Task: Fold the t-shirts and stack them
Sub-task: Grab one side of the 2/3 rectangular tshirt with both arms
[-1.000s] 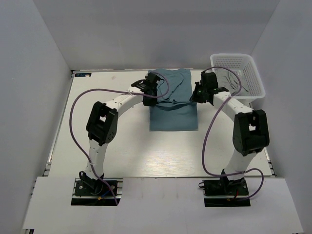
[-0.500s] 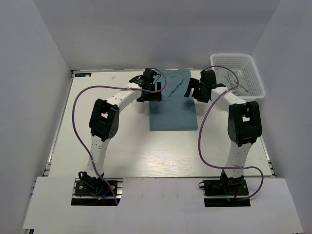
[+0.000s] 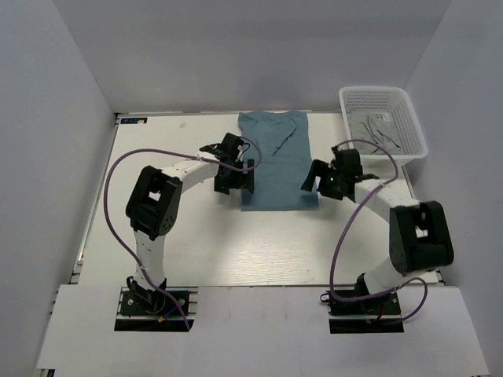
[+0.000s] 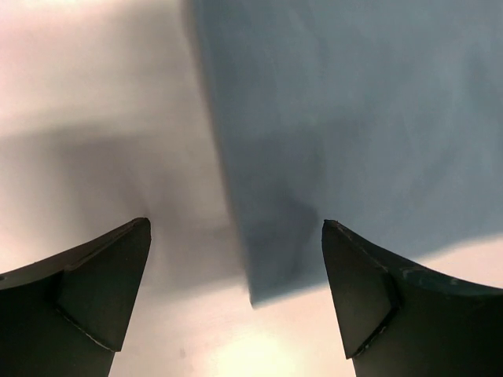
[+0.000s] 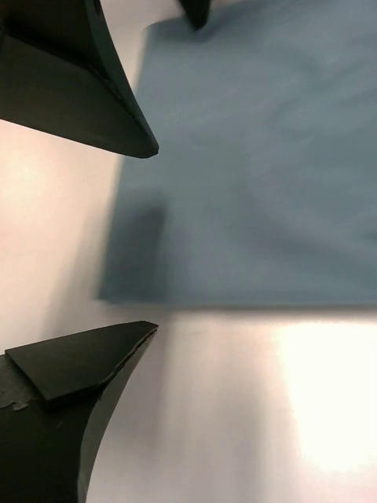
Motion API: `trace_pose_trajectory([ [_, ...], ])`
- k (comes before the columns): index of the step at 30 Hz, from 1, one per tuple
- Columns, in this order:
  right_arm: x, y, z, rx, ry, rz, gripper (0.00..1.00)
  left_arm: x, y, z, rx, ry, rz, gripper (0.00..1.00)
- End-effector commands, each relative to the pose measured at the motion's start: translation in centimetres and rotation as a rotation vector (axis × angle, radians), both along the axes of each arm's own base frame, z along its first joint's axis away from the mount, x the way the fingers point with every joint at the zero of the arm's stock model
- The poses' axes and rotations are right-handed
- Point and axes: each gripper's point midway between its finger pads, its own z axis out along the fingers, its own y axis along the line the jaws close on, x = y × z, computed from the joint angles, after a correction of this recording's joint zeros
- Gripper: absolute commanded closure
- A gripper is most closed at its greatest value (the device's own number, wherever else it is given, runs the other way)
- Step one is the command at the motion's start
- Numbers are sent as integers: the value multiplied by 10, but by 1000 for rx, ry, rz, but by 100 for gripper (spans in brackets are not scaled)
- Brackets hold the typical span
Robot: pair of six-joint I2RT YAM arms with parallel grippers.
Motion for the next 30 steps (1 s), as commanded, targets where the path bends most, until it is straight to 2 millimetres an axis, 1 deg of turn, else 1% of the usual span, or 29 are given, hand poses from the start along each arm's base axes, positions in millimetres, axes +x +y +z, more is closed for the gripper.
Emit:
trace_pose_trajectory([
  [1, -24, -3, 12, 54, -62, -14, 10, -22, -24, 37, -144, -14, -49, 0],
  [2, -43, -4, -4, 57, -14, -12, 10, -32, -15, 25, -120, 16, -30, 0],
  [3, -49, -2, -1, 74, -19, 6, 10, -36, -9, 22, -102, 21, -8, 0],
  [4, -52, -2, 1, 77, -31, 9, 10, -38, -8, 21, -107, 13, -8, 0],
  [5, -64, -4, -10, 79, 1, 6, 10, -50, -1, 15, -95, 32, -7, 0],
  [7, -68, -7, -13, 69, -5, -2, 10, -57, 3, 9, -89, 50, 2, 0],
  [8, -72, -12, -20, 49, 6, -24, 10, -65, 5, 5, -93, 65, -2, 0],
  [9, -72, -14, -21, 45, 6, -33, 10, -69, 3, 6, -116, 67, -13, 0],
  [10, -74, -15, -24, 45, 11, -43, 10, -75, 7, -2, -106, 84, -12, 0],
  [11, -74, -16, -25, 37, 12, -48, 10, -79, 2, -4, -119, 84, -26, 0],
  [13, -66, -15, -22, 42, -24, -49, 10, -80, 1, -5, -128, 88, -31, 0],
  [14, -65, -16, -23, 40, -25, -51, 10, -78, 0, -4, -133, 79, -32, 0],
  [15, -60, -14, -20, 41, -31, -49, 10, -79, 0, -9, -127, 89, -31, 0],
  [16, -59, -15, -22, 38, -24, -51, 10, -80, -3, -8, -131, 82, -41, 1],
  [18, -57, -12, -26, 39, -11, -34, 10, -80, -5, -15, -130, 103, -44, 10],
  [19, -56, -12, -28, 38, -7, -32, 11, -82, -7, -14, -140, 110, -50, 15],
  [20, -57, -11, -30, 41, 4, -31, 14, -86, -10, -18, -155, 137, -61, 18],
  [21, -57, -12, -34, 37, 16, -39, 19, -89, -11, -22, -159, 153, -64, 25],
  [23, -59, -10, -37, 47, 30, -28, 26, -88, -19, -19, -182, 140, -84, 34],
  [24, -60, -10, -42, 46, 44, -30, 31, -95, -14, -26, -171, 160, -82, 39],
  [25, -59, -8, -41, 48, 42, -24, 33, -92, -16, -25, -178, 147, -83, 42],
  [26, -58, -9, -45, 45, 50, -27, 37, -92, -16, -25, -178, 147, -83, 48],
  [27, -57, -9, -45, 43, 52, -25, 49, -93, -15, -30, -171, 159, -82, 59],
  [28, -56, -6, -44, 49, 54, -13, 55, -95, -14, -36, -163, 173, -80, 66],
  [29, -59, -7, -48, 47, 78, -16, 61, -92, -14, -34, -155, 168, -76, 74],
  [30, -60, -5, -49, 50, 90, -13, 69, -90, -15, -35, -154, 169, -75, 81],
])
